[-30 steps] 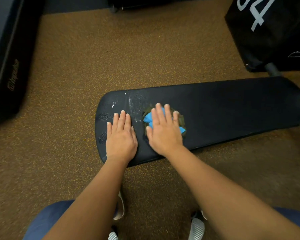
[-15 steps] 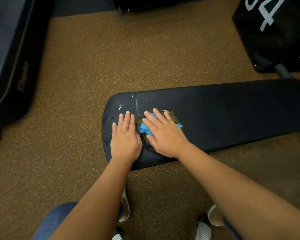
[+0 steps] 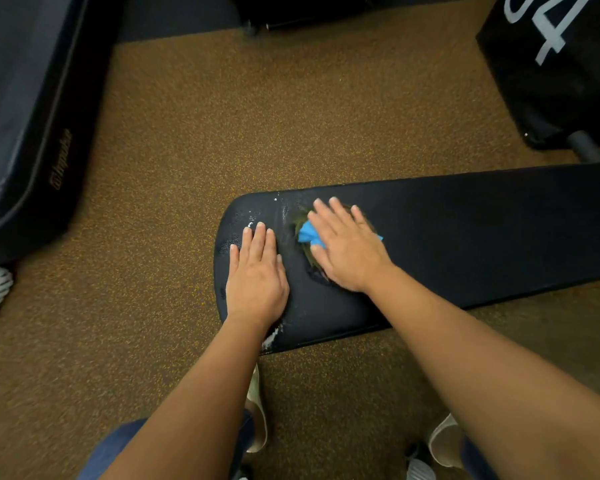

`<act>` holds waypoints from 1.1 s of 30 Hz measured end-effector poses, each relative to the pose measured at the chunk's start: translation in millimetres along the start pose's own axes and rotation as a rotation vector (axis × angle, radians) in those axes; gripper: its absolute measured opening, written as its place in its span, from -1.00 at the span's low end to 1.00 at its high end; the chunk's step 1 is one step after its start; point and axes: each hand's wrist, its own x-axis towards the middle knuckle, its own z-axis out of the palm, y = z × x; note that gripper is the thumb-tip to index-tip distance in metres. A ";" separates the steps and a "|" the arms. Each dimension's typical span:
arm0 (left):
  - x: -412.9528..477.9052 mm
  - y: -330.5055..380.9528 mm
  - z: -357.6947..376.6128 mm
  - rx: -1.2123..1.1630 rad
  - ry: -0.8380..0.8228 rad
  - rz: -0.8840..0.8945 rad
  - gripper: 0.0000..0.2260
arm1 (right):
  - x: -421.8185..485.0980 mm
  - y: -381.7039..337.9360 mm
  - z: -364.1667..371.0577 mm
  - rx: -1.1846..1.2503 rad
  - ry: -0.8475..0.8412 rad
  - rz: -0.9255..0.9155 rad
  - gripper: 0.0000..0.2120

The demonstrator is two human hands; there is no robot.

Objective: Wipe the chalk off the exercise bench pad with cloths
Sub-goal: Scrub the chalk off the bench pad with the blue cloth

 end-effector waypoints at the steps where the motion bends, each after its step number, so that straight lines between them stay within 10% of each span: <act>1: 1.5 0.3 0.1 0.001 0.001 -0.001 -0.46 | 7.9 -3.5 -0.4 0.012 -0.005 0.096 -0.43; 9: 8.4 -1.5 1.8 0.001 0.025 0.010 -0.44 | -3.1 -8.5 6.0 0.031 0.040 -0.155 -0.41; 14: 8.8 -1.0 3.0 0.003 0.028 0.009 -0.40 | 31.4 -26.3 1.2 0.050 0.035 0.226 -0.42; 19: 7.8 -1.4 2.3 -0.003 0.030 0.007 -0.41 | 11.2 -13.6 6.6 0.062 0.059 -0.148 -0.43; 24: 9.6 -0.4 1.1 0.001 0.002 0.000 -0.44 | 38.9 -17.3 -0.2 0.055 0.035 0.203 -0.42; 30: 11.5 -1.3 0.4 -0.001 0.009 0.009 -0.37 | 19.4 -3.2 0.4 0.071 0.029 -0.209 -0.34; 33: 13.5 -1.5 -1.5 -0.002 -0.007 0.010 -0.41 | 33.2 8.5 -1.3 0.044 0.020 0.037 -0.40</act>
